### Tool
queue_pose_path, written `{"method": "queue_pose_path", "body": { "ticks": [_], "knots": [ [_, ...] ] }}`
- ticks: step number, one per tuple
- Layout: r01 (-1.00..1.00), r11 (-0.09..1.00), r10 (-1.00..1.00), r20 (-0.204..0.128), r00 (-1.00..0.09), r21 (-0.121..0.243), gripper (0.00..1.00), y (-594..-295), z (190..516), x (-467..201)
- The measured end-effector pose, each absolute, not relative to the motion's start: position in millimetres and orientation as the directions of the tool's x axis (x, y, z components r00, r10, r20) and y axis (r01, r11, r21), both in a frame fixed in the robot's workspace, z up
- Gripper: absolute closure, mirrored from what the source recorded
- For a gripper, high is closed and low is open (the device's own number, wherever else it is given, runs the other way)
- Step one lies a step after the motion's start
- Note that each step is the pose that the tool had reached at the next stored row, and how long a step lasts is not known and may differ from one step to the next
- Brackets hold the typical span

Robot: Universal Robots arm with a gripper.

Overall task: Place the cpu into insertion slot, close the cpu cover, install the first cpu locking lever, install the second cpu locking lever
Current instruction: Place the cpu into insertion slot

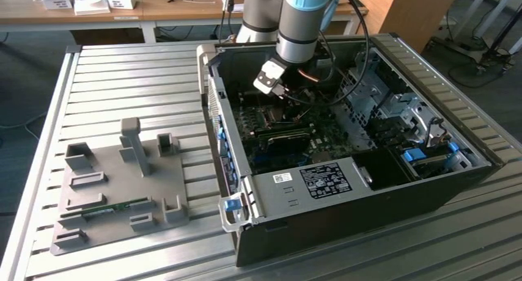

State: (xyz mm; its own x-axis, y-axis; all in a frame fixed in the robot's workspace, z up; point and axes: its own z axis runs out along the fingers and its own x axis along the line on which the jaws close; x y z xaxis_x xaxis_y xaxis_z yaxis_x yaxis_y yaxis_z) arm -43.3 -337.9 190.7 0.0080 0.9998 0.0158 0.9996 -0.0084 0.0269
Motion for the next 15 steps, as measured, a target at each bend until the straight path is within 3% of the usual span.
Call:
{"method": "queue_pose_path", "body": {
  "ticks": [15],
  "knots": [
    [1.000, -0.009, 1.000, 0.017, 0.009, 0.027, 0.46, -337.9, 189.8, -45.6]
  ]
}}
